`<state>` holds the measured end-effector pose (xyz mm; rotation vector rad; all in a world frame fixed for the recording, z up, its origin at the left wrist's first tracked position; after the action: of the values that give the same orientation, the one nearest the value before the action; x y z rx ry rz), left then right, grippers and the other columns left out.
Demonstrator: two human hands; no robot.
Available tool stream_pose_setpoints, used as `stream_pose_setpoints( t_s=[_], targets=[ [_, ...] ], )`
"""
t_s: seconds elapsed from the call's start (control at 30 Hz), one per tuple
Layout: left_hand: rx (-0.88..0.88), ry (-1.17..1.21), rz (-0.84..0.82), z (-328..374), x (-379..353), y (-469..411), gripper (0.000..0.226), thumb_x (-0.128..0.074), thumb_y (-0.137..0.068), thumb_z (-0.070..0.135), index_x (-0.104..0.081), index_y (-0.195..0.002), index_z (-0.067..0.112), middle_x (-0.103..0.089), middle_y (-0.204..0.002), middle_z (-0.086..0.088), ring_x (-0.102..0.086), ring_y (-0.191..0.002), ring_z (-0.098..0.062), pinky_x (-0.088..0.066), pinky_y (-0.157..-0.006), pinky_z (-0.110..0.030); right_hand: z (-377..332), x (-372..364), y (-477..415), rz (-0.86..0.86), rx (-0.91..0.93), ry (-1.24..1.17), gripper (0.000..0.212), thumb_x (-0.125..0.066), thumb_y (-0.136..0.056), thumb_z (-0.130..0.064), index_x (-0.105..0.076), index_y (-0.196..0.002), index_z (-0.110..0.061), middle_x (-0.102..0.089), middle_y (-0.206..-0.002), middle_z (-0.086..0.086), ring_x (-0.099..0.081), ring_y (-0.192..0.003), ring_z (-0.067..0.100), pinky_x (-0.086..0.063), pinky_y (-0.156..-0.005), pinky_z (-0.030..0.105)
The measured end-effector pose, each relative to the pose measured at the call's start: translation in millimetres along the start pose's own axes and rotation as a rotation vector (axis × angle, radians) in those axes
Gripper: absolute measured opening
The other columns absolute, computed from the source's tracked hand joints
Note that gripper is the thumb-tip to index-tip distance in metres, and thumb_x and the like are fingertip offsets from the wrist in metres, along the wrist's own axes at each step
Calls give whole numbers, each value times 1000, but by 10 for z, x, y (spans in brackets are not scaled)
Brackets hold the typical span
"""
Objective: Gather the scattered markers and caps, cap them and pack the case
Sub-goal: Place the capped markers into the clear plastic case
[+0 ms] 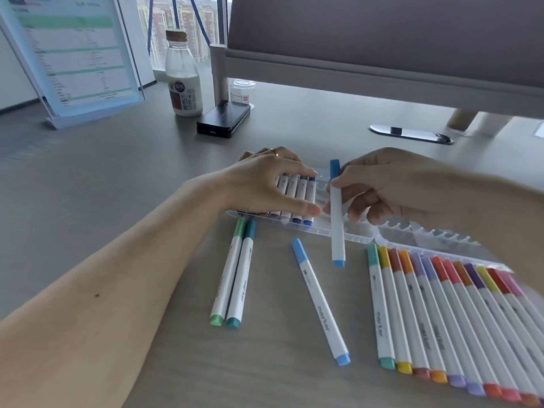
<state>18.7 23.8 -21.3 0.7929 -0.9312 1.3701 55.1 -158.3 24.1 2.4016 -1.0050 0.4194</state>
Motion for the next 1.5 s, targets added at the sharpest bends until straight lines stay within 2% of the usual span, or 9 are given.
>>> stream_pose_setpoints(
  t_s=[0.27, 0.43, 0.57, 0.7, 0.8, 0.97, 1.2, 1.3, 1.5],
  targets=[
    [-5, -32, 1, -19, -4, -5, 91, -54, -61, 97, -52, -141, 54, -45, -136, 25, -44, -126, -4, -42, -108, -38, 122, 88, -187, -41, -34, -313, 20, -63, -95, -7, -72, -112, 0, -77, -100, 15, -66, -57, 10, -54, -48, 17],
    [9, -58, 9, -27, -9, -16, 74, -46, -75, 91, -52, -140, 56, -44, -143, 20, -39, -133, -3, -32, -117, -46, 147, 157, -307, 175, -15, -182, 46, -85, -60, -36, -79, -98, -9, -73, -77, 5, -62, -55, 8, -52, -49, 17],
    [48, 41, 26, 7, 26, -18, 63, -37, -96, 77, -42, -150, 47, -47, -150, 13, -44, -132, -10, -37, -111, -46, 141, 124, -384, 281, -19, -9, 32, -85, -76, -39, -79, -86, -10, -69, -64, 1, -58, -46, 5, -50, -49, 18],
    [24, 23, 38, 116, 66, 12, 84, -38, -82, 90, -26, -156, 51, -49, -150, 12, -46, -134, -14, -36, -110, -47, 113, 65, -447, 308, 0, 118, 35, -82, -80, -43, -77, -79, -8, -68, -58, 0, -58, -41, 4, -45, -42, 14],
    [28, -80, 27, 140, 36, 21, 97, -49, -71, 96, -16, -155, 59, -44, -154, 15, -36, -145, -16, -29, -117, -48, 94, 24, -481, 315, 5, 210, 37, -80, -81, -45, -74, -73, -9, -64, -52, -3, -54, -35, 3, -39, -38, 12],
    [21, -146, 24, 105, 6, -1, 95, -53, -68, 96, -25, -152, 62, -40, -153, 20, -31, -145, -13, -24, -118, -49, 60, -12, -466, 295, 21, 343, 40, -75, -85, -50, -74, -69, -13, -58, -40, -11, -49, -30, 0, -35, -36, 12],
    [46, -149, -3, 108, -1, -3, 95, -46, -65, 98, -34, -150, 59, -38, -139, 23, -32, -137, -8, -26, -116, -46, 108, 53, -384, 143, -22, 381, 30, -79, -84, -43, -81, -73, -14, -72, -61, -1, -53, -56, 12, -43, -55, 24],
    [59, -133, -13, 104, -5, -2, 94, -43, -61, 100, -40, -146, 60, -33, -132, 28, -31, -137, -7, -24, -117, -46, 145, 73, -374, 112, -41, 370, 27, -81, -82, -41, -82, -76, -14, -71, -61, -1, -51, -54, 11, -41, -52, 22],
    [57, -140, -21, 97, -15, -8, 96, -40, -58, 103, -40, -145, 62, -36, -138, 26, -30, -138, -7, -23, -117, -45, 161, 61, -395, 103, -45, 355, 25, -81, -82, -39, -82, -77, -14, -73, -65, 1, -53, -55, 10, -44, -54, 22]
  ],
)
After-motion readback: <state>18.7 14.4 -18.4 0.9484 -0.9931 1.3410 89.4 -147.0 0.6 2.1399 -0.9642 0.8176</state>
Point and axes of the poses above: each hand's wrist, its own y-axis away from the middle knuckle, its own x-axis out of the back of the hand, z = x × y, the point moved 5 cm from there along -y, towards the middle knuckle
